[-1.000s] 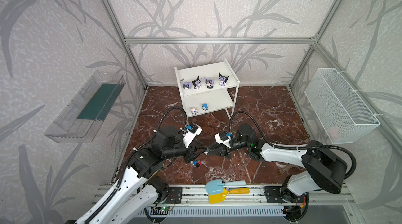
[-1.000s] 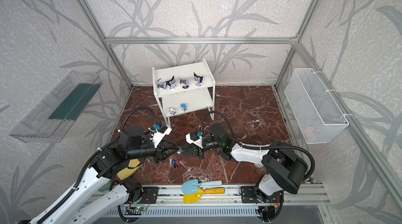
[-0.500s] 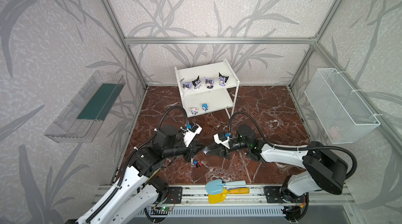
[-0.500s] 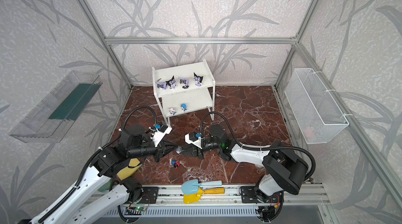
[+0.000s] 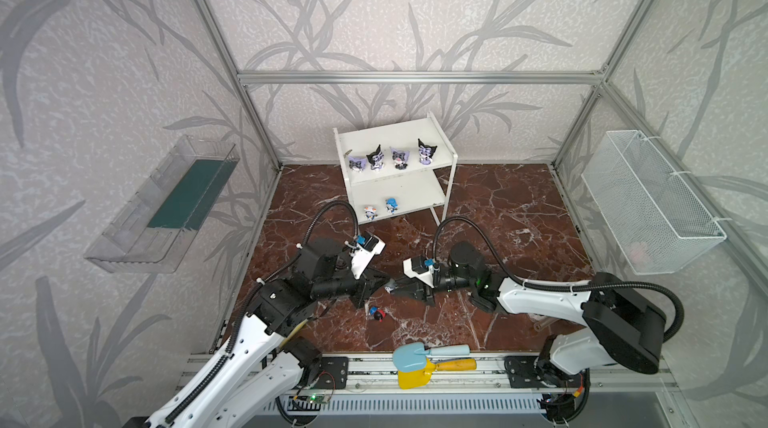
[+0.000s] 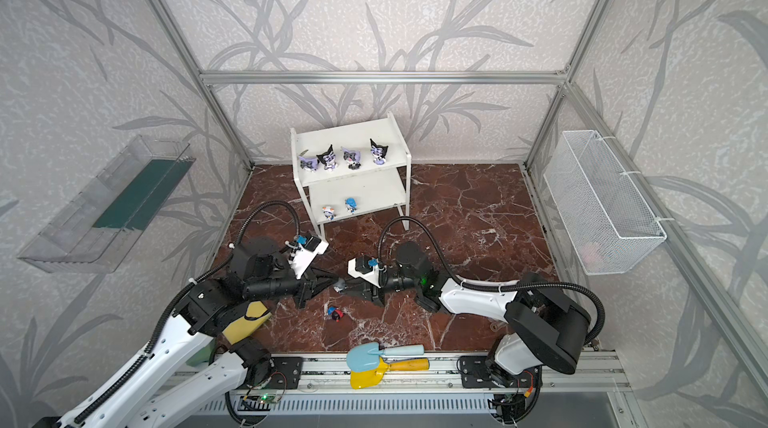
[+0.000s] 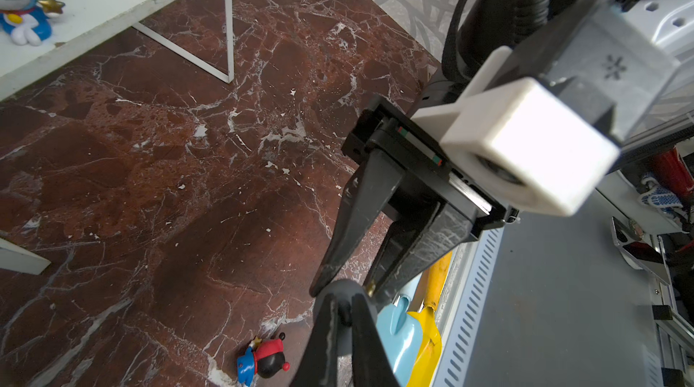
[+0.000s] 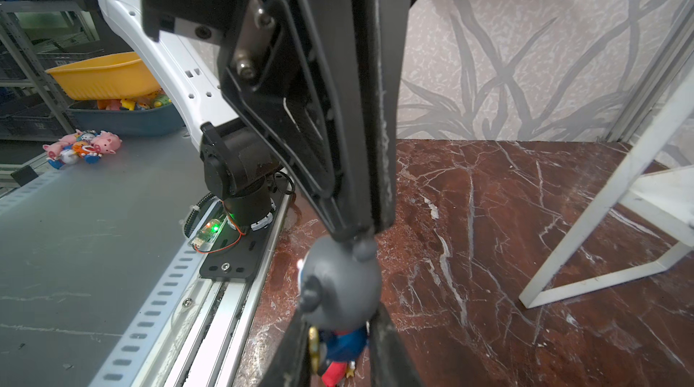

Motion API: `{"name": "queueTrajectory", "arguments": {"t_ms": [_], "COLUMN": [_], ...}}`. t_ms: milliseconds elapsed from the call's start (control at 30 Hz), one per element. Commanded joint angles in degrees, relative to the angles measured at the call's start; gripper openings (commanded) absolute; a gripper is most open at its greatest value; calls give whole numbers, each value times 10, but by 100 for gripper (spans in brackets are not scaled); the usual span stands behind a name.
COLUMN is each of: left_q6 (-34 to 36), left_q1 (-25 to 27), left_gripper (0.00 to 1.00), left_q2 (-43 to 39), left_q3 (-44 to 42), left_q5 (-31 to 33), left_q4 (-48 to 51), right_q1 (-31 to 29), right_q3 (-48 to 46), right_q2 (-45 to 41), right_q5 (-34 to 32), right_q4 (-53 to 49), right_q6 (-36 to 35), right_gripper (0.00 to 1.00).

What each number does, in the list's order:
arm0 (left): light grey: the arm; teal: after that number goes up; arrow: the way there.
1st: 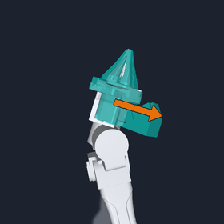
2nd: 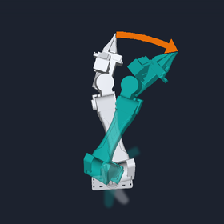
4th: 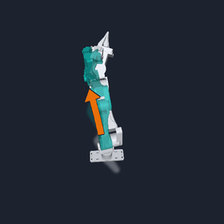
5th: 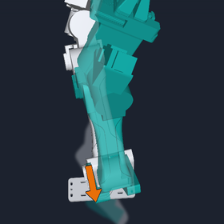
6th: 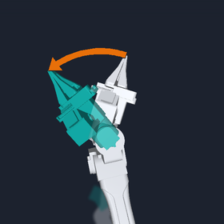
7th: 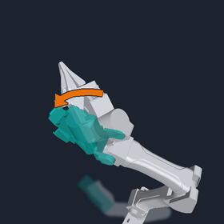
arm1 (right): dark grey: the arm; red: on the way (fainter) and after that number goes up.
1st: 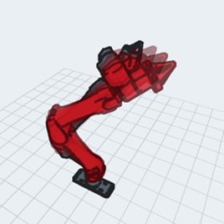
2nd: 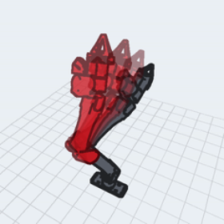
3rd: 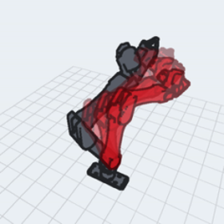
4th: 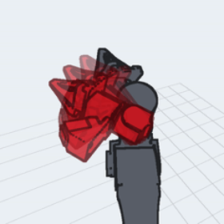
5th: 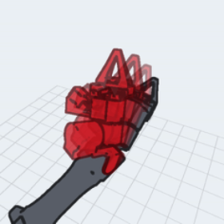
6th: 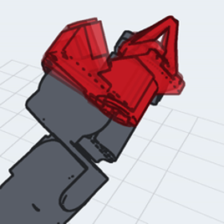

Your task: Place and organize the plastic toys onto the shelf

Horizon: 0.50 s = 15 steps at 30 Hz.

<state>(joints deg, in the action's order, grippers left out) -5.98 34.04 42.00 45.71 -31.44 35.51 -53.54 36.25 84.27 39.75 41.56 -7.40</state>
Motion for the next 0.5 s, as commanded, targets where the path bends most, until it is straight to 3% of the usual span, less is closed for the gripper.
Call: {"name": "queueTrajectory", "arguments": {"t_ms": [0,167,467], "left_q6": [5,7,8], "left_q1": [3,4,4], "left_gripper": [5,0,0], "left_q2": [8,13,7], "left_q3": [18,24,21], "left_q5": [-27,-16,0], "left_q4": [-16,-11,-10], "right_q1": [-12,-13,-15], "right_q3": [23,24,23], "right_q2": [-17,-16,-17], "right_q5": [-17,-21,-41], "right_q4": [15,15,21], "right_q6": [-13,-12,-9], "right_gripper": [21,24,51]}}
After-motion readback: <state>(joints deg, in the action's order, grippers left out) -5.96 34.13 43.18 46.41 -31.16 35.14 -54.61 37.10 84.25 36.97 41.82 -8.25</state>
